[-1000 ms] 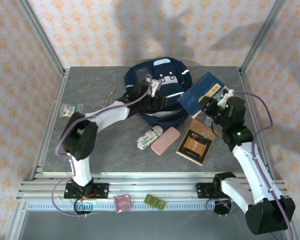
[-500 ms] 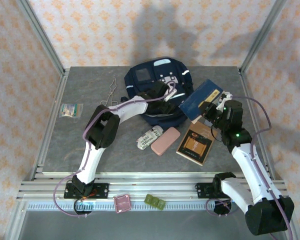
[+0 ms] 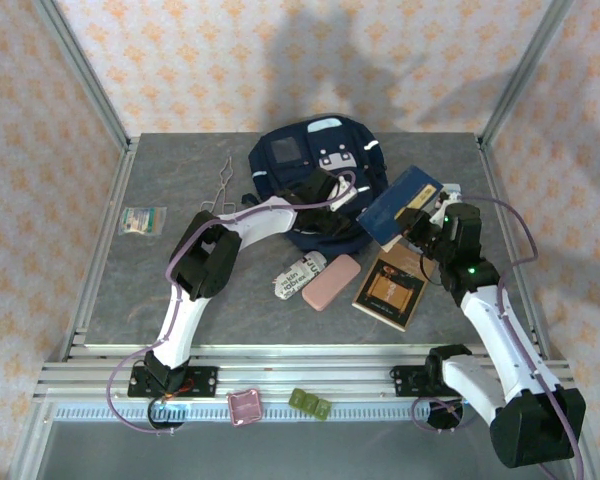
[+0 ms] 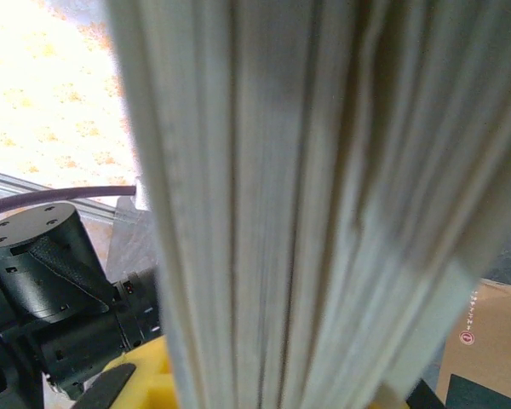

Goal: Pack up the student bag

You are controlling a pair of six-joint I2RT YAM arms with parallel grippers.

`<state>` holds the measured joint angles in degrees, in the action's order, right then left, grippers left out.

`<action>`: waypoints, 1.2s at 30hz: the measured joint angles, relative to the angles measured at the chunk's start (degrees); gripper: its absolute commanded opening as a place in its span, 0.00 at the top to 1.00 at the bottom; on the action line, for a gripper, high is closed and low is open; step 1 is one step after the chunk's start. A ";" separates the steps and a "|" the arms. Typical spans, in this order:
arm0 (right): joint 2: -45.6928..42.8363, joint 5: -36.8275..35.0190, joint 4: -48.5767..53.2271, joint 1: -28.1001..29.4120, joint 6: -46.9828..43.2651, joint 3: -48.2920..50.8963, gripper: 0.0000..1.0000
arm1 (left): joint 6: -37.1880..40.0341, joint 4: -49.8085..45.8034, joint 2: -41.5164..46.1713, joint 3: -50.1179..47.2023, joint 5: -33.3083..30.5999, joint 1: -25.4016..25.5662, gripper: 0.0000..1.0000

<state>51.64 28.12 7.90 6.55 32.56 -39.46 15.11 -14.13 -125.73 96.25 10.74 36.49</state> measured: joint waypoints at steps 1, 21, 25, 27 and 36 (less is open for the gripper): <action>0.00 0.22 -0.20 0.00 0.02 0.04 1.00 | 0.02 0.26 0.00 0.00 -1.77 0.17 0.42; -0.55 -3.45 0.26 -0.90 1.53 1.66 1.00 | -0.52 -0.70 1.55 2.27 -9.99 1.79 1.00; -0.85 -3.54 0.22 -0.98 2.34 4.28 1.00 | -2.93 -2.62 4.39 5.92 -10.23 0.28 1.00; -0.74 -2.51 -0.46 -0.98 2.62 5.60 1.00 | -4.13 -3.28 5.33 8.22 -10.56 -0.50 1.00; 5.05 5.42 -16.59 0.55 10.10 11.19 1.00 | -7.67 -6.45 5.86 16.46 -11.65 -1.38 1.00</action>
<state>56.69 33.54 -8.69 7.09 42.65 -28.27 7.44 -20.58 -119.87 112.71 -0.91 35.11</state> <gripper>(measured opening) 0.112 0.046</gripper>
